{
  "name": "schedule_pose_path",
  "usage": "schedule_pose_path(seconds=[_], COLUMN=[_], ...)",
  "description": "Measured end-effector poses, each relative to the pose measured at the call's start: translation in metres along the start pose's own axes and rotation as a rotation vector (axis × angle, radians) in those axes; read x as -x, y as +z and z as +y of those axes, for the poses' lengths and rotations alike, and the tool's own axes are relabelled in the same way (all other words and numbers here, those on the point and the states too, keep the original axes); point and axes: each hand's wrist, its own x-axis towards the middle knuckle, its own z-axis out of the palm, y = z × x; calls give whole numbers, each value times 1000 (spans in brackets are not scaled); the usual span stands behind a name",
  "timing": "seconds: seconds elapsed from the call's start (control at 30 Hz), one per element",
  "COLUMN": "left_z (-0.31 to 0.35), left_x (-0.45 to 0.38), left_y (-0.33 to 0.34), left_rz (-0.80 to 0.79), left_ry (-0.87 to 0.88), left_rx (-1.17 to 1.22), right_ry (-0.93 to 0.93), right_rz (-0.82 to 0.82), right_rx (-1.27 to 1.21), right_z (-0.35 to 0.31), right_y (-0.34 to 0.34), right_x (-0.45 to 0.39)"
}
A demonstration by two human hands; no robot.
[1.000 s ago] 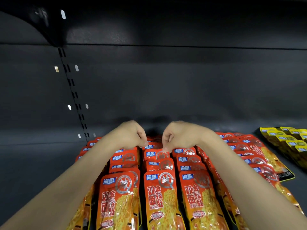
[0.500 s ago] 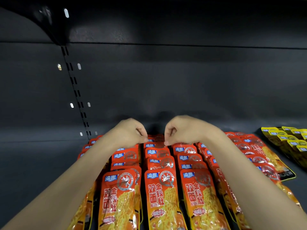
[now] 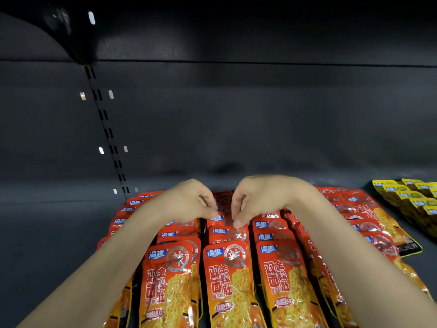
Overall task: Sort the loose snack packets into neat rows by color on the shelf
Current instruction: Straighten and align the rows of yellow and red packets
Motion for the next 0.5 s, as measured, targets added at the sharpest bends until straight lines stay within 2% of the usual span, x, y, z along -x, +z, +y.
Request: schedule_pose_path(seconds=[0.17,0.5], left_z=[-2,-5], left_x=[0,4], left_y=[2,-2], left_rz=[7,17], left_ry=[9,19], left_rx=[20,38], right_ry=[-19,19], right_rz=[-56,5], right_rx=[-40,-34], right_z=[1,-5], right_y=[-1,7], right_x=[1,-8])
